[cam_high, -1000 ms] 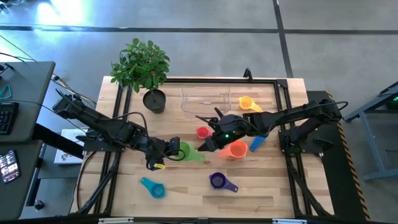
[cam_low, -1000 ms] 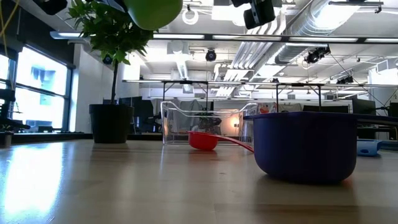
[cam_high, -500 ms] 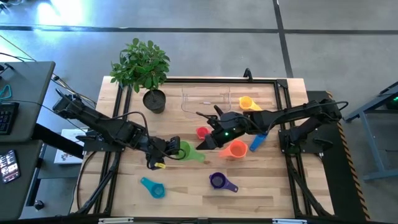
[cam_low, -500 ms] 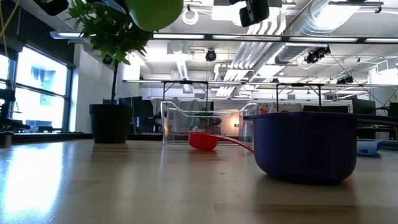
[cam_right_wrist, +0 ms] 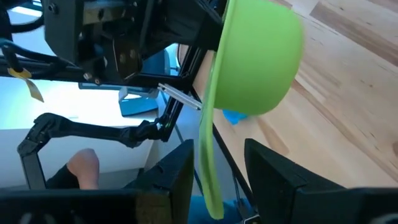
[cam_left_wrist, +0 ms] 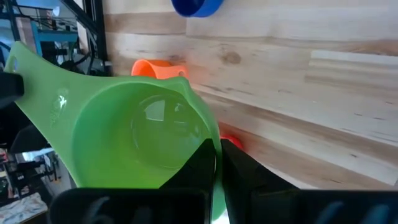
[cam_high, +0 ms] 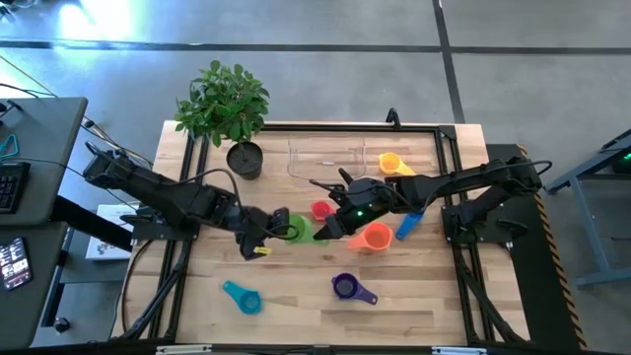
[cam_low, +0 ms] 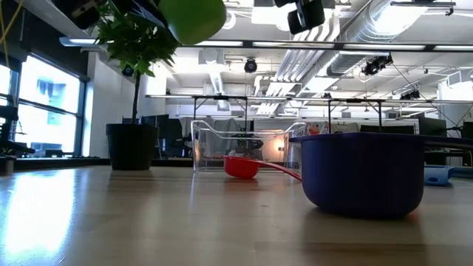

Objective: Nest measuring cups in basket
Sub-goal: Stack the green measuring cup on top of the orange measuring cup

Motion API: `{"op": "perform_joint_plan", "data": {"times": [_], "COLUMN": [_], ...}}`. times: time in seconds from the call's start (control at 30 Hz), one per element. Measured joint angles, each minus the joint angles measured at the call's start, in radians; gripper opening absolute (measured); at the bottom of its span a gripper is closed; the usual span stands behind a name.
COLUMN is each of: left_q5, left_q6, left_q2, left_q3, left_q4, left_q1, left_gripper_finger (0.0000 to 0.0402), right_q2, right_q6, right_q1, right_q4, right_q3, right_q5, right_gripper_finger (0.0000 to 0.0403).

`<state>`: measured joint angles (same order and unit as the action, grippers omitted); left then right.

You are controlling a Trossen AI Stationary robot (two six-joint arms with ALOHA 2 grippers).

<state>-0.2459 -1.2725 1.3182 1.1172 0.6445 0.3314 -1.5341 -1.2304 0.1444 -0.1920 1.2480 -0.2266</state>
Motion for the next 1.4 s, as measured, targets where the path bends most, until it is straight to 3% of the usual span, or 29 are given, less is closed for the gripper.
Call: {"op": "perform_joint_plan", "data": {"times": [0.13,0.33,0.83,1.2,1.4], "left_q5": [0.000,-0.003,-0.074,-0.090,-0.260], "left_q6": [-0.008,-0.008,0.051,0.127,0.253], "left_q2": [0.012,0.043,0.048,0.048,0.048], "left_q3": [0.000,0.000,-0.002,-0.002,-0.002], "left_q4": [0.001,-0.005,-0.023,-0.045,-0.042], "left_q1": [-0.011,-0.011,-0.009,-0.011,-0.003], "left_gripper_finger": [0.0007,0.0008,0.0013,0.0091,0.0112], "right_q2": [0.000,0.000,0.002,0.002,0.002], "right_q6": [0.000,0.014,-0.009,-0.026,-0.026], "right_q1": [0.000,0.000,0.020,0.028,0.056], "right_q4": [-0.001,-0.002,-0.033,-0.058,-0.079], "right_q3": [0.000,0.000,0.000,0.000,0.001], "right_q5": [-0.002,0.009,0.076,0.128,0.203], "right_gripper_finger": [0.0096,0.0010,0.0002,0.0001,0.0001]}}
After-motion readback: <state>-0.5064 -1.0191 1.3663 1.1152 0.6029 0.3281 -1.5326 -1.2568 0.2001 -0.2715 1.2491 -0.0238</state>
